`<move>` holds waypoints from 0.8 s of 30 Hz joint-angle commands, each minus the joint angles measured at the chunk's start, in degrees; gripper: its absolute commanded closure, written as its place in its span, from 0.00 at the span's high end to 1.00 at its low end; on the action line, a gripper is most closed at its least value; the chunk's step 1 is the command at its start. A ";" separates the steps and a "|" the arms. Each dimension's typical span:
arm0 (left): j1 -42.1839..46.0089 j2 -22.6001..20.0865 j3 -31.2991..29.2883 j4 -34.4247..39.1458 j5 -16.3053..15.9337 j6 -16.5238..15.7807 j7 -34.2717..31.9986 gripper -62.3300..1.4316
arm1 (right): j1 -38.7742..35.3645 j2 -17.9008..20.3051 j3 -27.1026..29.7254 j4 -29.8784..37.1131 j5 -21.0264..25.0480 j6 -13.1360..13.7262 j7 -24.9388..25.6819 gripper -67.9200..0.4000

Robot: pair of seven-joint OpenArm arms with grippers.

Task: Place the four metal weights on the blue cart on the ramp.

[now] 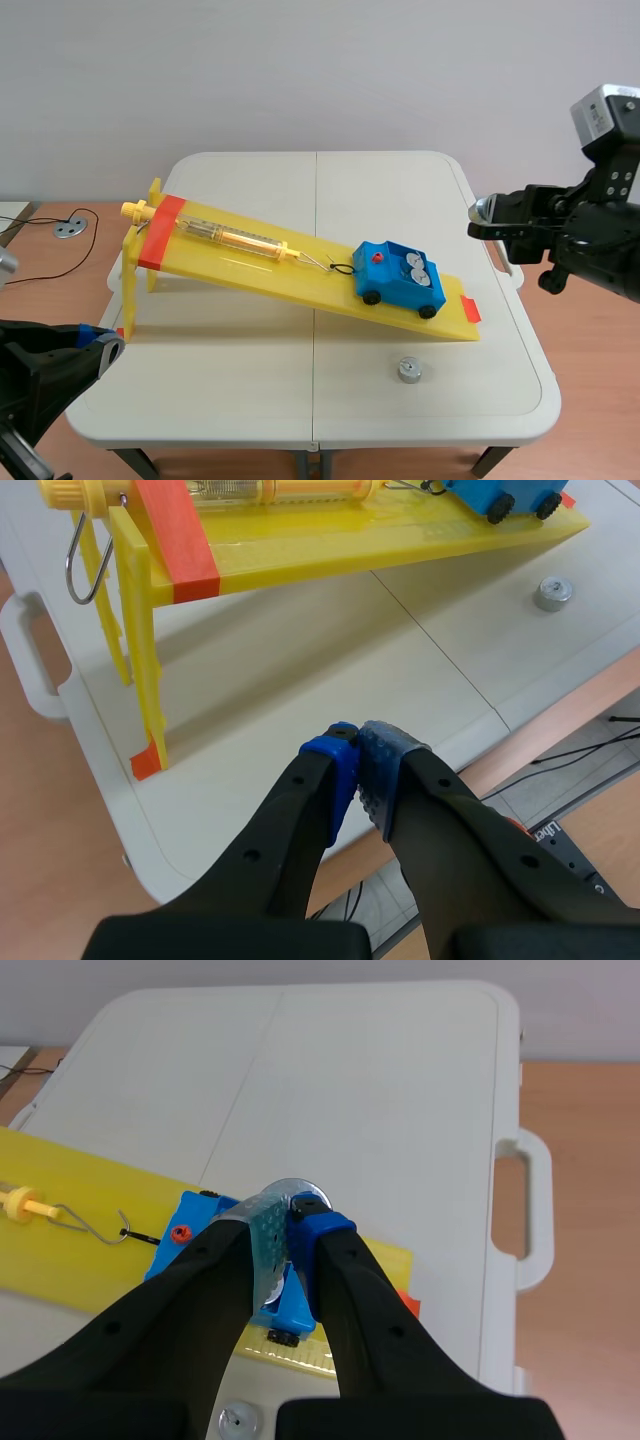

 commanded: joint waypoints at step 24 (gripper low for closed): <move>-1.27 0.46 -0.90 4.11 -4.24 -1.46 -5.51 0.07 | 17.62 -5.11 -5.97 -16.37 4.87 3.34 7.43 0.02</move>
